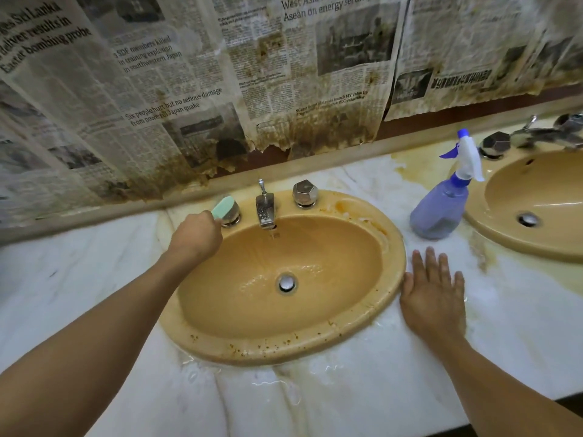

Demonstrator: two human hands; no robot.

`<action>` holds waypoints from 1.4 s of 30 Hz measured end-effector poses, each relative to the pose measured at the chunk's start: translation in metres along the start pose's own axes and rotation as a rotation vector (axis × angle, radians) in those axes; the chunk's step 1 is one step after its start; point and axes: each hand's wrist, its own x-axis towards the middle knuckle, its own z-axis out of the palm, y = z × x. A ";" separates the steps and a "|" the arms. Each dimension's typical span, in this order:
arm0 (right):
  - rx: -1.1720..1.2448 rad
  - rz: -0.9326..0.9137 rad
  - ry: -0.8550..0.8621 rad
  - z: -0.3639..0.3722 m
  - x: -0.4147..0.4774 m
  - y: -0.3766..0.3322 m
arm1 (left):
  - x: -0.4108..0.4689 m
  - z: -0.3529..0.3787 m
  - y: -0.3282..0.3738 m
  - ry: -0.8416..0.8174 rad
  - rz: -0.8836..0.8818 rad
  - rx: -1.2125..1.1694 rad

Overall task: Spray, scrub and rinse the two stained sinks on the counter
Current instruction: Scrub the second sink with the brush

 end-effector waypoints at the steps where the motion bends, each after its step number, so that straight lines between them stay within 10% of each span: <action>1: -0.006 0.001 0.006 0.001 0.000 0.000 | -0.002 0.000 -0.001 -0.011 0.001 0.014; 16: -0.010 -0.007 0.033 0.001 0.001 -0.001 | 0.018 0.008 -0.007 0.043 -0.079 -0.153; 29: -0.010 0.002 0.025 0.000 0.001 -0.001 | -0.002 0.034 -0.002 0.074 0.302 0.235; 42: 0.002 -0.007 0.018 0.000 0.001 0.000 | -0.029 0.052 -0.046 -0.034 0.083 0.192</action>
